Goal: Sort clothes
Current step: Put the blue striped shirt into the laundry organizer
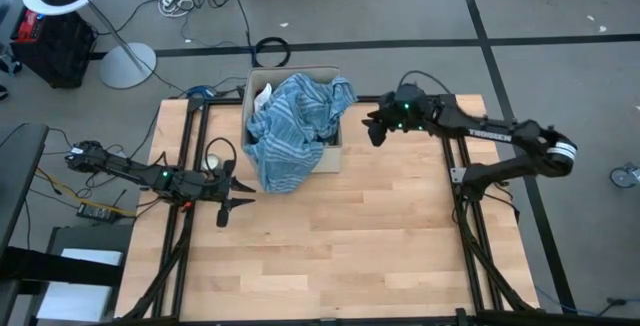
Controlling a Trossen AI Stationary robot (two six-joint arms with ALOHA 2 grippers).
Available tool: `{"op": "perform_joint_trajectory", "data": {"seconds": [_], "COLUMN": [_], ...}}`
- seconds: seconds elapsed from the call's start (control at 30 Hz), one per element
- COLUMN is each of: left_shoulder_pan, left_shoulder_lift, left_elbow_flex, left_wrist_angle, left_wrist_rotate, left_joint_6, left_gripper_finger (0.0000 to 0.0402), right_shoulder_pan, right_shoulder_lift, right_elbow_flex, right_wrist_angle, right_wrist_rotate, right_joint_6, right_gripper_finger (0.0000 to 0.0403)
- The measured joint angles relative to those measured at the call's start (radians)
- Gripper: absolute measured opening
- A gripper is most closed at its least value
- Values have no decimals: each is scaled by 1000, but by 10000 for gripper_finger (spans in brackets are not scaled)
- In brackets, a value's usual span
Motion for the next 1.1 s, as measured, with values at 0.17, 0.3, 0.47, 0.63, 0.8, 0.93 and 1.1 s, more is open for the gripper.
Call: {"op": "perform_joint_trajectory", "data": {"seconds": [0.17,0.3,0.47,0.63,0.8,0.93,1.1], "left_shoulder_pan": [0,0,0,0,0,0,0], "left_shoulder_lift": [0,0,0,0,0,0,0], "left_elbow_flex": [0,0,0,0,0,0,0], "left_wrist_angle": [0,0,-10,-13,-19,-19,-19], "left_wrist_rotate": [5,23,23,23,23,22,21], "left_joint_6": [0,0,-1,-1,6,11,12], "left_gripper_finger": [131,131,131,131,131,131,131], "right_shoulder_pan": [-37,-66,-85,-86,-80,-49,27], "right_shoulder_lift": [106,229,367,388,323,286,329], "right_elbow_flex": [-107,-89,-15,43,104,192,404], "right_wrist_angle": [321,483,547,629,626,562,267], "right_wrist_rotate": [-4,-20,-61,-38,-43,-45,-54], "right_joint_6": [-70,-98,-129,-144,-158,-184,-254], "right_gripper_finger": [156,150,126,35,5,2,1]}}
